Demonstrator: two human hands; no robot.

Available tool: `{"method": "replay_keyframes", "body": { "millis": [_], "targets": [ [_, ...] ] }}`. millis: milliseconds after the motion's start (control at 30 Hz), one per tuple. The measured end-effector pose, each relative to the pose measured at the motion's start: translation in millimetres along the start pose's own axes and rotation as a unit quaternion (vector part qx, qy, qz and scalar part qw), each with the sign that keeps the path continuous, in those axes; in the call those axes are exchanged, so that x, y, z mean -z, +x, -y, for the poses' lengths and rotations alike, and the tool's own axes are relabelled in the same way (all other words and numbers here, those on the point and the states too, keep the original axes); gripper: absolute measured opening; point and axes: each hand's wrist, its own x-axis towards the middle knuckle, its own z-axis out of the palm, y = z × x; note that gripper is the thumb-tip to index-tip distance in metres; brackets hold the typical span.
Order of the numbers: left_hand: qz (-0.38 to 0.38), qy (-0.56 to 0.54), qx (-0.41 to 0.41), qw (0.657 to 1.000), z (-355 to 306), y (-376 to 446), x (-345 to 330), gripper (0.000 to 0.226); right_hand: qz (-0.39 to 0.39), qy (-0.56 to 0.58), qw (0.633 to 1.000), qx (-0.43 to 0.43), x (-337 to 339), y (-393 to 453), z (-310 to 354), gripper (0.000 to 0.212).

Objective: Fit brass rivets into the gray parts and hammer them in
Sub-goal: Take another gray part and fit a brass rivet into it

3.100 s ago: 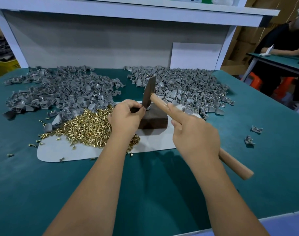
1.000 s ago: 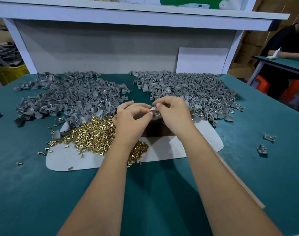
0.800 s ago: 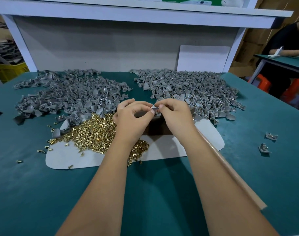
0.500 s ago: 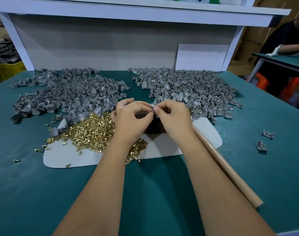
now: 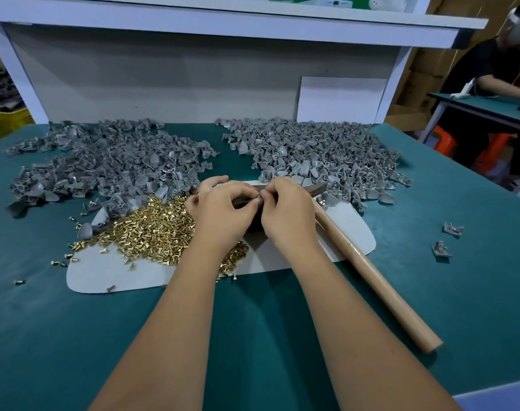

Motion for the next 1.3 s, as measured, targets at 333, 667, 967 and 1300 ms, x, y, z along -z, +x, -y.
{"method": "replay_keyframes", "body": {
  "millis": [333, 667, 967, 1300],
  "targets": [
    [0.015, -0.004, 0.025, 1.0, -3.0, 0.0, -0.5, 0.025, -0.011, 0.03, 0.999, -0.028, -2.4, -2.6, -2.3, 0.013],
    [0.01, -0.098, 0.024, 0.995, -2.9, 1.2, 7.4, 0.019, 0.027, 0.249, 0.966, -0.065, 7.5, -6.2, -6.1, 0.027],
    [0.002, -0.127, 0.014, 0.992, -8.2, 0.2, 14.3, 0.008, 0.028, 0.285, 0.956, -0.066, 10.9, -7.1, -4.1, 0.016],
    [-0.003, -0.126, 0.009, 0.992, -8.8, 1.3, 16.0, 0.006, 0.031, 0.305, 0.951, -0.05, 12.3, -8.0, -2.1, 0.018]
  ]
}}
